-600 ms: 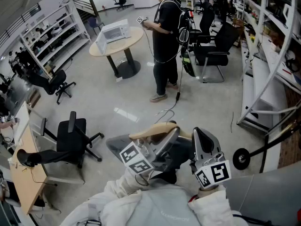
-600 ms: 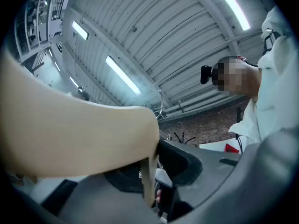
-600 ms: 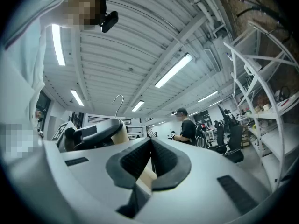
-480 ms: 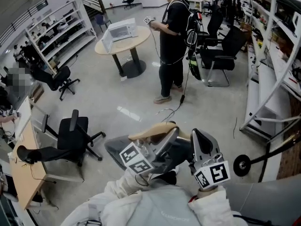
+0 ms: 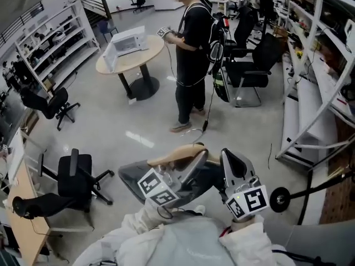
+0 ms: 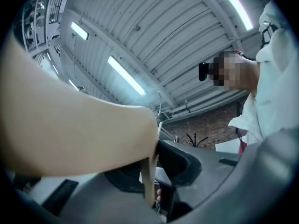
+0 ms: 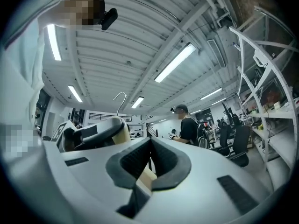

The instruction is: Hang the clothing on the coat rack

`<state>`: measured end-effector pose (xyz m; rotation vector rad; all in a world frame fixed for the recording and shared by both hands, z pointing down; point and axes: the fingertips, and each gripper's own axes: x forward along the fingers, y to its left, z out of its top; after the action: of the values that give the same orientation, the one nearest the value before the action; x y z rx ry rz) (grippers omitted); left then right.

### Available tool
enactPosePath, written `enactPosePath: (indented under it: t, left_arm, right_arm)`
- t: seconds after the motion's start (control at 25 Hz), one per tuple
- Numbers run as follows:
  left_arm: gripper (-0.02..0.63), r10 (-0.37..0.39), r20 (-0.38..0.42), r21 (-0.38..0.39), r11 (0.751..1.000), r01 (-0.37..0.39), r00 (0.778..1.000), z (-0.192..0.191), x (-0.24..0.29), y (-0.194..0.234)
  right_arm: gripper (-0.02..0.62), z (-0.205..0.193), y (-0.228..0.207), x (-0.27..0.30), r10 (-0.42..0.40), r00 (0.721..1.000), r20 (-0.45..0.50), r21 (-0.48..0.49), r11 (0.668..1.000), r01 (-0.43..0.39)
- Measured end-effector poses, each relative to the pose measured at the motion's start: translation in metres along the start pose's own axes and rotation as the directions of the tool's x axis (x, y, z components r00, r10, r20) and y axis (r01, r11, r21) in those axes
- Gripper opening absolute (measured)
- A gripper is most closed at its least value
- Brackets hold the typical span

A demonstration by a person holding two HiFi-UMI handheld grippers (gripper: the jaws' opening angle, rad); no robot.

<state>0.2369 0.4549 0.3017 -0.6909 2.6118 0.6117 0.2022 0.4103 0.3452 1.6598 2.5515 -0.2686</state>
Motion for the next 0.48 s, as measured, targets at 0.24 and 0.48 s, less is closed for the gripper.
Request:
enactPosePath:
  t: [0.24, 0.48]
  left_arm:
    - [0.097, -0.112, -0.020, -0.092, 0.990, 0.110, 0.993, -0.032, 0.053, 0.022]
    - [0.097, -0.236, -0.057, -0.199, 0.955, 0.220, 0.970, -0.078, 0.115, 0.020]
  right_arm:
    - [0.021, -0.005, -0.064, -0.004, -0.145, 0.989, -0.019, -0.028, 0.989, 0.145]
    - [0.021, 0.001, -0.131, -0.038, -0.317, 0.948, -0.025, -0.052, 0.947, 0.316]
